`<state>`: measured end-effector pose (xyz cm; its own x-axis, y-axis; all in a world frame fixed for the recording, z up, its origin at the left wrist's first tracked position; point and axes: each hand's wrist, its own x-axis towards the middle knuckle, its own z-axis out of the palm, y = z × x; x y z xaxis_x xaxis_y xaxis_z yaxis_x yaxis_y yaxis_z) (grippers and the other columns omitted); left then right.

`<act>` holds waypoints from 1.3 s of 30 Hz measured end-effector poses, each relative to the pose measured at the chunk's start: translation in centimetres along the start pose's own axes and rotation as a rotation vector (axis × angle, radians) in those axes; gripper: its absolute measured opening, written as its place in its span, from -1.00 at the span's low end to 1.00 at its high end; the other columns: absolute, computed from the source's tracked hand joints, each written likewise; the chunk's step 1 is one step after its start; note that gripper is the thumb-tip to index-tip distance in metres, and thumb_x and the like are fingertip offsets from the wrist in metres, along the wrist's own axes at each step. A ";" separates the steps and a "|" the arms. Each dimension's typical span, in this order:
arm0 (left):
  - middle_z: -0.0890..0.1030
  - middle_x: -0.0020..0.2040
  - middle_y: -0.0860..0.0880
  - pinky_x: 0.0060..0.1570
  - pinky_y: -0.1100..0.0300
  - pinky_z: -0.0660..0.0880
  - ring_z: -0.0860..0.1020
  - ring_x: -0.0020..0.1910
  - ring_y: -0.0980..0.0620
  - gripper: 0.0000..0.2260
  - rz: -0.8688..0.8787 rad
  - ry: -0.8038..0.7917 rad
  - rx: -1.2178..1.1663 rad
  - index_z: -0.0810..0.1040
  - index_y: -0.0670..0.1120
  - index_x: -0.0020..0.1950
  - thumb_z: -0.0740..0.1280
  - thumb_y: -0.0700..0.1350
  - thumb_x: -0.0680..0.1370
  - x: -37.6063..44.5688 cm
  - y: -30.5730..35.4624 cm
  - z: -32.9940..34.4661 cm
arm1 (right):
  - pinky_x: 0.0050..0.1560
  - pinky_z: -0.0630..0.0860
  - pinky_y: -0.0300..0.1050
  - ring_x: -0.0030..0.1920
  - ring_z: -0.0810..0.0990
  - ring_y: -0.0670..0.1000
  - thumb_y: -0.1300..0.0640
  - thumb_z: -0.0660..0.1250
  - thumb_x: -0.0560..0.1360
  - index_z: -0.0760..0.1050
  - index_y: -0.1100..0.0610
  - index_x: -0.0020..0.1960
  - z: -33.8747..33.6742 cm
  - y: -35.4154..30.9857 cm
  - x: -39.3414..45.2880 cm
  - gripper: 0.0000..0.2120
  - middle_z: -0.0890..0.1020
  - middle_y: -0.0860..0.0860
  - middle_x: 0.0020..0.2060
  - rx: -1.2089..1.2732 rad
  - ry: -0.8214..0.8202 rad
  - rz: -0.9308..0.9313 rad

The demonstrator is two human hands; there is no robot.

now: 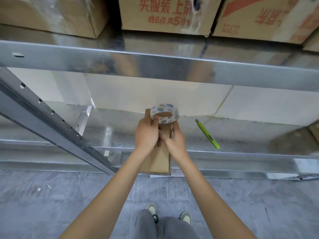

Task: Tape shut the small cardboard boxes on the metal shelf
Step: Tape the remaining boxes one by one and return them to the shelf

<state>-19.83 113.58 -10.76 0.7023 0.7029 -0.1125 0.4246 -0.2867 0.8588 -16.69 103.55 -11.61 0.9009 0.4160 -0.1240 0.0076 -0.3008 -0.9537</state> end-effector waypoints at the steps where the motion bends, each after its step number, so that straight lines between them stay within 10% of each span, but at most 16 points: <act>1: 0.64 0.09 -0.13 -0.13 0.12 0.37 0.57 0.07 -0.16 -0.76 0.032 -0.014 0.042 0.48 -0.07 0.24 0.12 -0.07 0.65 -0.1 0.1 0.1 | 0.21 0.44 -0.12 0.24 0.53 0.00 0.20 0.39 0.49 0.38 0.00 0.31 -0.2 0.5 0.0 -0.56 0.59 -0.03 0.20 0.004 0.010 0.028; 9: 0.56 -0.06 -0.08 -0.23 -0.01 0.46 0.53 -0.15 -0.18 -0.91 0.073 0.060 -0.009 0.30 -0.07 0.01 0.03 -0.18 0.66 2.4 -0.4 -2.1 | 0.30 0.04 -0.37 0.55 0.06 -0.05 0.11 0.20 0.63 0.10 -0.11 0.55 0.0 1.7 0.0 -0.45 0.11 0.00 0.56 -0.062 -0.004 0.068; 18: 0.56 -0.14 0.10 -0.06 -0.12 0.61 0.58 -0.13 0.02 -0.82 0.159 0.065 -0.084 0.38 -0.04 0.09 0.05 -0.26 0.63 1.8 -1.2 -3.2 | 0.50 -0.01 0.10 0.57 -0.09 0.01 0.01 0.04 0.66 -0.08 -0.06 0.58 -0.1 2.1 -0.2 -0.46 -0.11 -0.06 0.58 -0.397 -0.021 -0.017; 26: 0.35 0.41 -0.17 0.17 0.31 0.27 0.37 0.35 -0.13 -0.48 0.133 -0.106 0.147 0.28 -0.14 0.44 0.21 -0.37 0.49 2.3 0.4 -5.3 | 0.47 -0.24 0.31 0.56 -0.20 -0.02 -0.32 -0.03 0.56 -0.09 0.06 0.59 -0.1 2.0 -0.1 -0.25 -0.12 -0.09 0.58 -0.873 0.016 -0.098; 31: 0.14 0.54 -0.03 0.43 -0.07 0.14 0.12 0.51 -0.07 -0.28 0.360 -0.086 0.495 0.14 0.03 0.52 0.25 0.18 0.39 1.2 6.9 -4.9 | 0.47 -0.24 0.34 0.56 -0.19 0.00 -0.37 -0.03 0.53 -0.11 0.06 0.59 -0.1 2.0 -0.3 -0.20 -0.13 -0.08 0.58 -0.871 0.017 -0.112; 39: 0.62 -0.03 -0.05 -0.13 0.12 0.38 0.56 -0.11 -0.11 -0.71 0.084 -0.614 1.009 0.51 -0.04 -0.22 0.24 0.17 0.46 6.0 9.9 -2.5 | 0.44 -0.28 0.33 0.57 -0.17 0.02 -0.37 -0.01 0.52 -0.12 0.06 0.59 -0.1 1.6 -0.2 -0.19 -0.13 -0.08 0.58 -0.869 0.008 -0.088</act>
<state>-12.80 116.59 -1.73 0.7896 0.3062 -0.5317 0.4298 -0.8945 0.1232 -16.86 102.87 -13.10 0.8844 0.4636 -0.0544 0.4029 -0.8171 -0.4123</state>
